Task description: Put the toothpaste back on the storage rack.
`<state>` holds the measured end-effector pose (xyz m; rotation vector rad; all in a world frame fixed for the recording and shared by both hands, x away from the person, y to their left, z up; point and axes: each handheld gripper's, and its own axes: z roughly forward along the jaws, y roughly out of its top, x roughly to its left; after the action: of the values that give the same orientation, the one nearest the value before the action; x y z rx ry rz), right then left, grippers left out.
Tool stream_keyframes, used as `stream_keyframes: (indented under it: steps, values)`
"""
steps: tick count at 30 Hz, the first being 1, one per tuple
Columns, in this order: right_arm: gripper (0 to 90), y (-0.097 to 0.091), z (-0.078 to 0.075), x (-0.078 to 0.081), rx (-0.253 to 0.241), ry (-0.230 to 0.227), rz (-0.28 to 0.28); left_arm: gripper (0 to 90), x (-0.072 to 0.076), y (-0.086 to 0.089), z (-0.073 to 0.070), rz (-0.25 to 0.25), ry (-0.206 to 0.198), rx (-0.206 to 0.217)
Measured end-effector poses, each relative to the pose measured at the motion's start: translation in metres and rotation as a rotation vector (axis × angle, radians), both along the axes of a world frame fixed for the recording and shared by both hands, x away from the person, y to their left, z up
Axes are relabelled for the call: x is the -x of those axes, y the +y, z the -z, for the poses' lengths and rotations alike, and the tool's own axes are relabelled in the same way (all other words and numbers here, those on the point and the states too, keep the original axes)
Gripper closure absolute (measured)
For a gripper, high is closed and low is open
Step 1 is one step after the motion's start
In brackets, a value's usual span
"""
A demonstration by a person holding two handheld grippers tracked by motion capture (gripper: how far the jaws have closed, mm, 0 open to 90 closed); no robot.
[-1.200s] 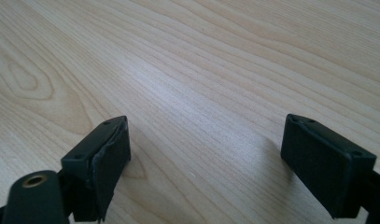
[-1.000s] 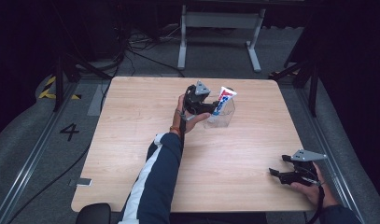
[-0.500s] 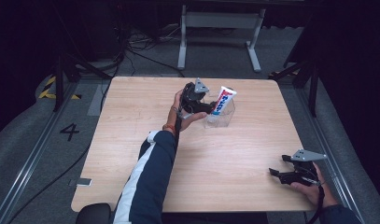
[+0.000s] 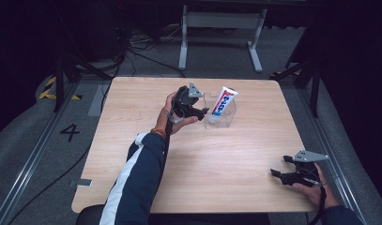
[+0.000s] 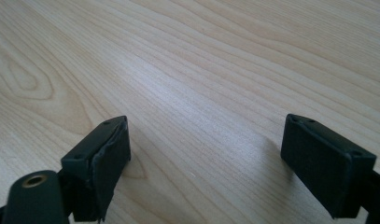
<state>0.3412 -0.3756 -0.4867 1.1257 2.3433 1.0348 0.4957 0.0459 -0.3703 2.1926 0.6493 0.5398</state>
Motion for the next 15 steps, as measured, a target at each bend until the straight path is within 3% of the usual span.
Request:
stream_keyframes:
  steps: [3, 15]
  values:
    - [16.0, 0.000, 0.000, 0.000, 0.000, 0.000, 0.000, 25.1, 0.006, 0.005, 0.001, 0.010, -0.001, -0.044]
    - [16.0, 0.000, 0.000, 0.000, 0.000, 0.000, 0.000, 26.4, 0.031, 0.030, 0.005, 0.029, -0.008, -0.142]
